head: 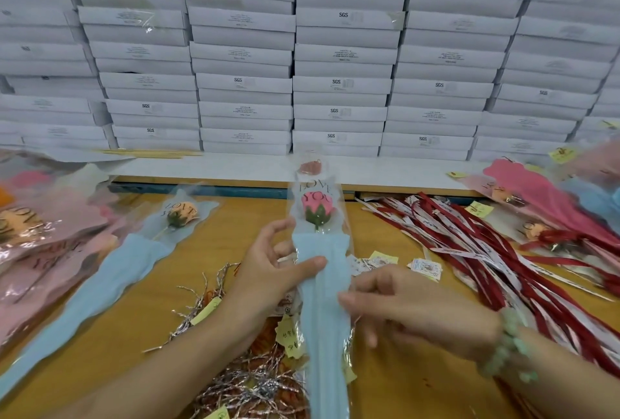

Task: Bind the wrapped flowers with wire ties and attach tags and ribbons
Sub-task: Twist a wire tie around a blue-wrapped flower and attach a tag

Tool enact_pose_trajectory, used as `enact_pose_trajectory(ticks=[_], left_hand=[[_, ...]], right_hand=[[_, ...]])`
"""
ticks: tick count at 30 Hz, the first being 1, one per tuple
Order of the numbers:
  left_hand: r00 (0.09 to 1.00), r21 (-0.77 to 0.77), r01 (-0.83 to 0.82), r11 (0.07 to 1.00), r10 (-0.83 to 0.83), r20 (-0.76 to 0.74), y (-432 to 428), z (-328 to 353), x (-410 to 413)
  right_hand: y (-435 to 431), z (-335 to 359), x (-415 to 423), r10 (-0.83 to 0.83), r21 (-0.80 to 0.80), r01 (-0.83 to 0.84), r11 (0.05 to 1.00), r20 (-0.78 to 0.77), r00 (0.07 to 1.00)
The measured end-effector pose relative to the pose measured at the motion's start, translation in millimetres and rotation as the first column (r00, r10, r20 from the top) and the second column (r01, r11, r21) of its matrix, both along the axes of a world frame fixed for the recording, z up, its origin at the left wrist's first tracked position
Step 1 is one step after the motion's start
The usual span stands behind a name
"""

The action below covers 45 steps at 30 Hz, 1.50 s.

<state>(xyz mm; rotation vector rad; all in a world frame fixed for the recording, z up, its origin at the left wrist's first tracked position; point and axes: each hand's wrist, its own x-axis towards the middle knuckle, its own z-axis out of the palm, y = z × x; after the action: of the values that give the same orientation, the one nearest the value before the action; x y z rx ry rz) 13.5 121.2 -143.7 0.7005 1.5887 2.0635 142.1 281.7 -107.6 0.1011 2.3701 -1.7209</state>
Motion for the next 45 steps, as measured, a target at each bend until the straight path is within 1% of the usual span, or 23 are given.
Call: enact_pose_trajectory(ticks=[3, 5, 7, 9, 11, 14, 16, 19, 24, 27, 30, 33, 37, 41, 45], left_hand=[[1.0, -0.007, -0.018, 1.0, 0.018, -0.003, -0.5, 1.4, 1.7], [0.999, -0.038, 0.026, 0.999, -0.025, 0.039, -2.8, 5.5, 2.2], [0.985, -0.104, 0.154, 0.983, -0.145, 0.09, -7.4, 11.6, 2.2], [0.952, -0.193, 0.305, 0.933, -0.292, 0.094, -12.8, 14.8, 2.7], [0.936, -0.231, 0.352, 0.907, -0.339, 0.096, -18.3, 12.4, 4.3], [0.942, -0.255, 0.335, 0.907, -0.322, 0.092, -24.4, 7.4, 9.5], [0.944, -0.239, 0.331, 0.913, -0.321, 0.079, -25.9, 6.3, 12.0], [0.953, -0.217, 0.303, 0.928, -0.297, 0.062, -24.7, 5.3, 12.8], [0.962, -0.231, 0.273, 0.934, -0.265, 0.069, -24.5, 3.4, 12.2], [0.954, -0.205, 0.296, 0.933, -0.28, 0.104, -24.5, 3.8, 12.2], [0.93, -0.157, 0.344, 0.926, -0.313, 0.194, -25.1, 5.0, 8.9], [0.909, -0.146, 0.367, 0.919, -0.321, 0.267, -26.9, 5.6, 5.3], [0.907, -0.162, 0.379, 0.911, -0.331, 0.26, -25.5, 7.6, 8.6], [0.904, -0.173, 0.387, 0.906, -0.336, 0.266, -23.5, 8.1, 11.5], [0.906, -0.224, 0.403, 0.887, -0.353, 0.232, -22.4, 10.0, 12.4]], right_hand=[[-6.2, -10.3, -0.7, -0.001, -0.139, 0.001, 0.99, -0.001, 1.0], [-5.5, -13.2, -1.4, -0.04, -0.179, 0.03, 0.983, -0.051, 0.998], [-4.2, -14.4, -2.6, -0.096, -0.198, 0.075, 0.977, -0.099, 0.99], [-1.1, -17.1, -5.4, -0.154, -0.218, 0.127, 0.968, -0.114, 0.981], [1.4, -19.2, -7.6, -0.178, -0.22, 0.15, 0.964, -0.115, 0.977], [4.9, -23.3, -8.2, -0.182, -0.223, 0.154, 0.963, -0.113, 0.977], [5.5, -24.3, -8.0, -0.171, -0.237, 0.142, 0.961, -0.106, 0.98], [6.4, -23.4, -7.9, -0.146, -0.284, 0.114, 0.952, -0.095, 0.985], [7.5, -20.9, -6.3, -0.127, -0.329, 0.092, 0.94, -0.086, 0.988], [7.4, -20.5, -6.6, -0.134, -0.314, 0.093, 0.945, -0.111, 0.985], [7.2, -19.3, -6.3, -0.144, -0.294, 0.098, 0.951, -0.141, 0.979], [7.8, -17.6, -6.2, -0.166, -0.283, 0.116, 0.952, -0.159, 0.973], [6.4, -17.1, -6.1, -0.171, -0.267, 0.121, 0.956, -0.174, 0.97], [2.8, -15.0, -4.6, -0.14, -0.254, 0.087, 0.963, -0.198, 0.97], [2.7, -14.1, -3.8, -0.122, -0.246, 0.068, 0.967, -0.215, 0.969]])
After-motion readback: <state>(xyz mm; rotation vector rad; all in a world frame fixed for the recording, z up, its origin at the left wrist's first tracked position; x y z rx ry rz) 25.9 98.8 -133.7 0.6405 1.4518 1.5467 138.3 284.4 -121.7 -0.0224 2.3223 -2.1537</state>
